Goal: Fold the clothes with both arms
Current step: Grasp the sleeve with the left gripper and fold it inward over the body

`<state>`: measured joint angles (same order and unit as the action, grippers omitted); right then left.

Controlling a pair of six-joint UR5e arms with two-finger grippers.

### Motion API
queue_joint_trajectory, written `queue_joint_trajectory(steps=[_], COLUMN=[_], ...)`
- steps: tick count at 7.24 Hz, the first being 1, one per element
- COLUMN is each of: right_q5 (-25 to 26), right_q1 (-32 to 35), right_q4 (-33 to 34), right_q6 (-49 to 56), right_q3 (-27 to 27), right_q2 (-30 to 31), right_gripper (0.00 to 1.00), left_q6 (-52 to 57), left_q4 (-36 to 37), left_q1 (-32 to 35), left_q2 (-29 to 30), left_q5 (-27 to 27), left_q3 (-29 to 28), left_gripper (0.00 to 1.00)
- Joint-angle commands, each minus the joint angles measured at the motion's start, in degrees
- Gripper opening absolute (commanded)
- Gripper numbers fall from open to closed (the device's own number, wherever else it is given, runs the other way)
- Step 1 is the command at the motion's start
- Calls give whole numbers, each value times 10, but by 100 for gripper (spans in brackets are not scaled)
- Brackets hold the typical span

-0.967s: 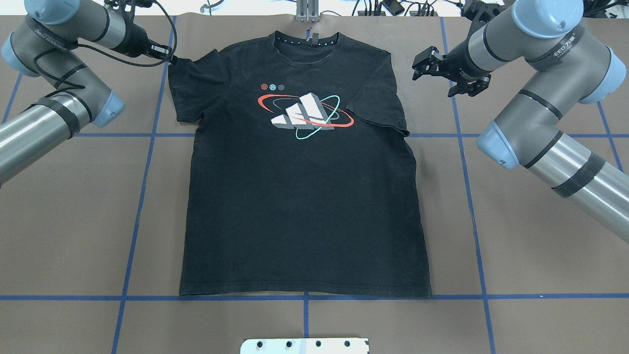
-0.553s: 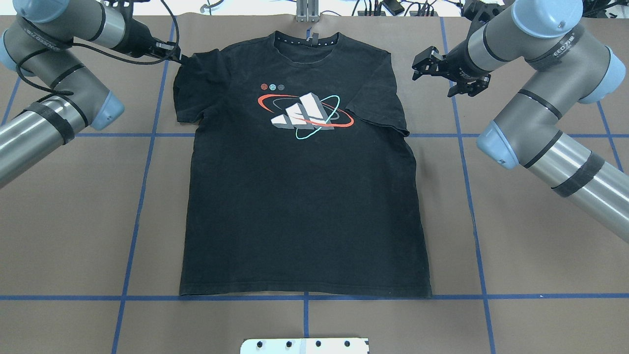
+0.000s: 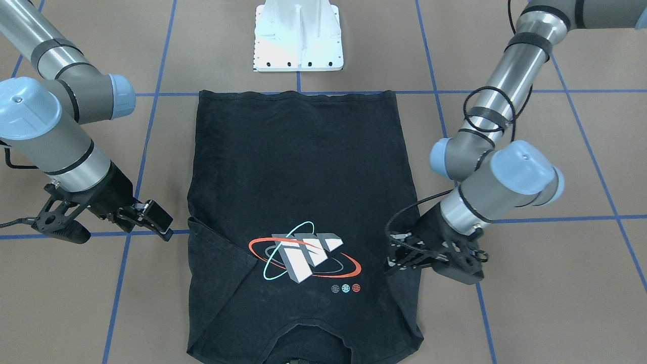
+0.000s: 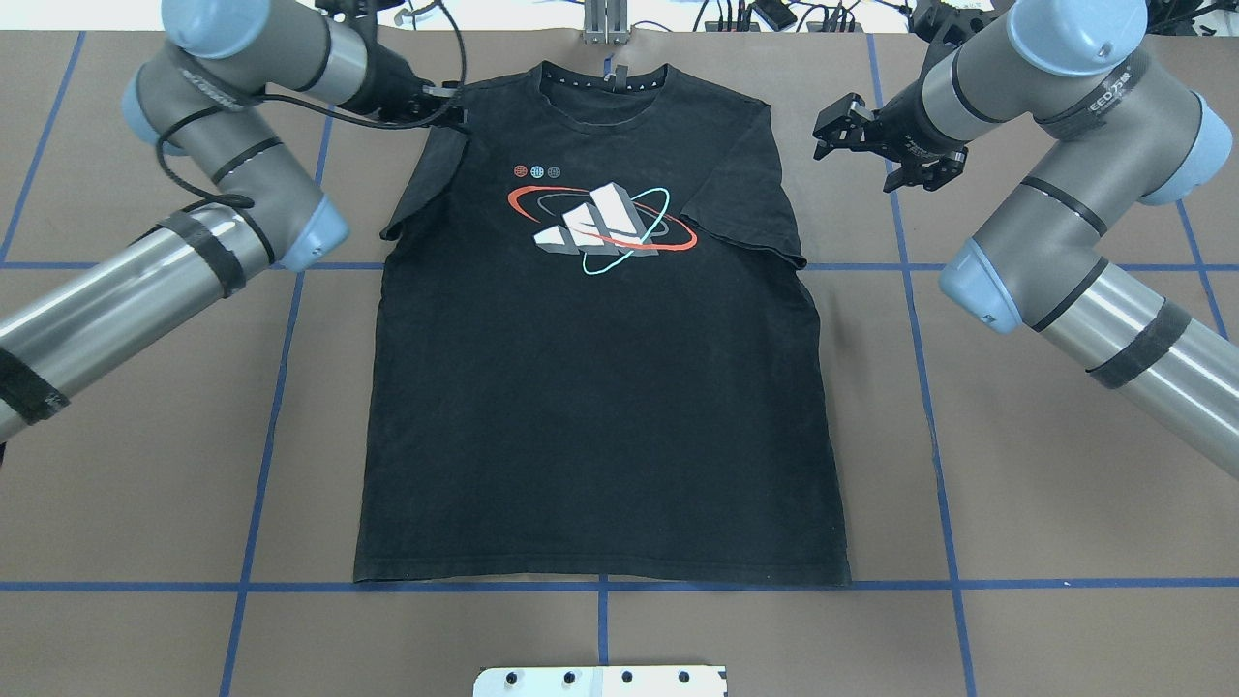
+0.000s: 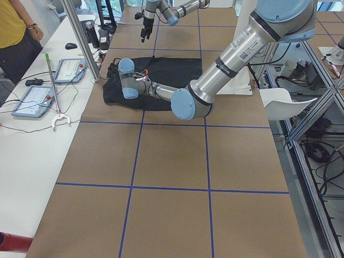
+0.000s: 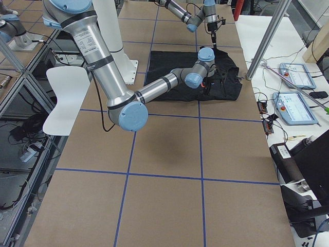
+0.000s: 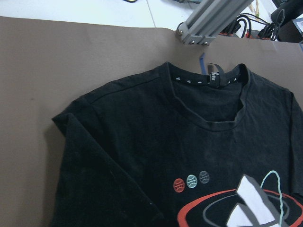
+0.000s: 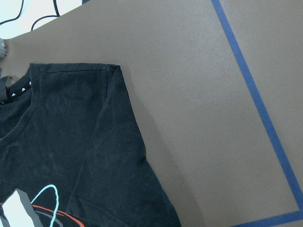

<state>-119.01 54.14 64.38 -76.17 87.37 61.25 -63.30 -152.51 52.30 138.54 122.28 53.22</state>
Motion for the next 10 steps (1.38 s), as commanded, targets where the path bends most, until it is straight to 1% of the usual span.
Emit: queue_joint_trajectory(steps=[1, 2, 6, 9, 10], right_q5=[0, 0, 4, 4, 4], right_q1=[0, 0, -1, -1, -1], right_q4=[0, 0, -1, -1, -1], right_q6=[1, 1, 1, 1, 1], right_q3=[0, -1, -8, -8, -8], right_q2=[1, 1, 1, 0, 0], right_gripper=[100, 100, 100, 100, 100], left_q6=[-4, -3, -5, -4, -4], left_q4=[31, 30, 28, 25, 25], left_q1=[-11, -14, -18, -19, -19], left_q2=[21, 25, 59, 60, 62], left_q5=[-25, -45, -84, -89, -88], left_q3=[-8, -20, -74, -84, -83], left_gripper=[0, 0, 0, 0, 41])
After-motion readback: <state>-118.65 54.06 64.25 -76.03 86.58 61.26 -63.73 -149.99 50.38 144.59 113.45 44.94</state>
